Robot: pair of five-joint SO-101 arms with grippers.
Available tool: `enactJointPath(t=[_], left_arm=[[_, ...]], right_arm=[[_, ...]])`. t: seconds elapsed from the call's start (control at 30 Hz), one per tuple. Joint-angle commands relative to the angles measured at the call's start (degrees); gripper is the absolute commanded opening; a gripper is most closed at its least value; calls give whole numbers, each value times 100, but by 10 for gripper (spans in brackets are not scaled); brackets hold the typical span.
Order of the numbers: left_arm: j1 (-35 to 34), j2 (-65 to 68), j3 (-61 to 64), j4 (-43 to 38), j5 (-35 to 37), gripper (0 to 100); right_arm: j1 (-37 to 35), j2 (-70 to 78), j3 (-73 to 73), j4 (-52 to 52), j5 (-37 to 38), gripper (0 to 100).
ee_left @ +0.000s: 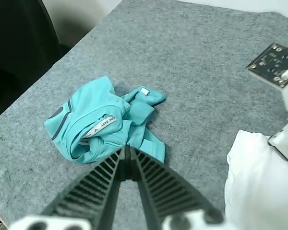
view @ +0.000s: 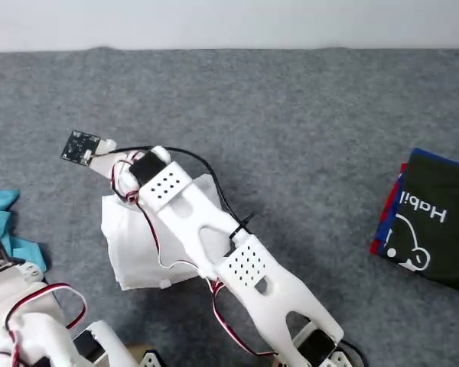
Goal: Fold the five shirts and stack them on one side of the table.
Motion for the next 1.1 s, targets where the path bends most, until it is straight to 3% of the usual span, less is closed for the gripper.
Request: enactJointPath(t=[0.0, 0.27, 0.43, 0.6, 0.87, 1.07], left_arm=[[-26, -18, 13, -158, -18, 6], [-26, -18, 13, -158, -18, 6], [-26, -18, 13, -167, -18, 6], [-26, -18, 13, -167, -18, 6], [-26, -18, 13, -167, -18, 6], [-26, -18, 13, -158, -18, 6]], right_arm=[[-268, -84, -264, -330, 53, 9], [-286, -242, -1196, -4, 62, 9], [-180, -215, -1600, 497, 598, 9], [-136, -13, -1108, 119, 633, 9], [-927, 391, -1037, -145, 651, 9], [-664, 48, -1758, 207, 651, 9]])
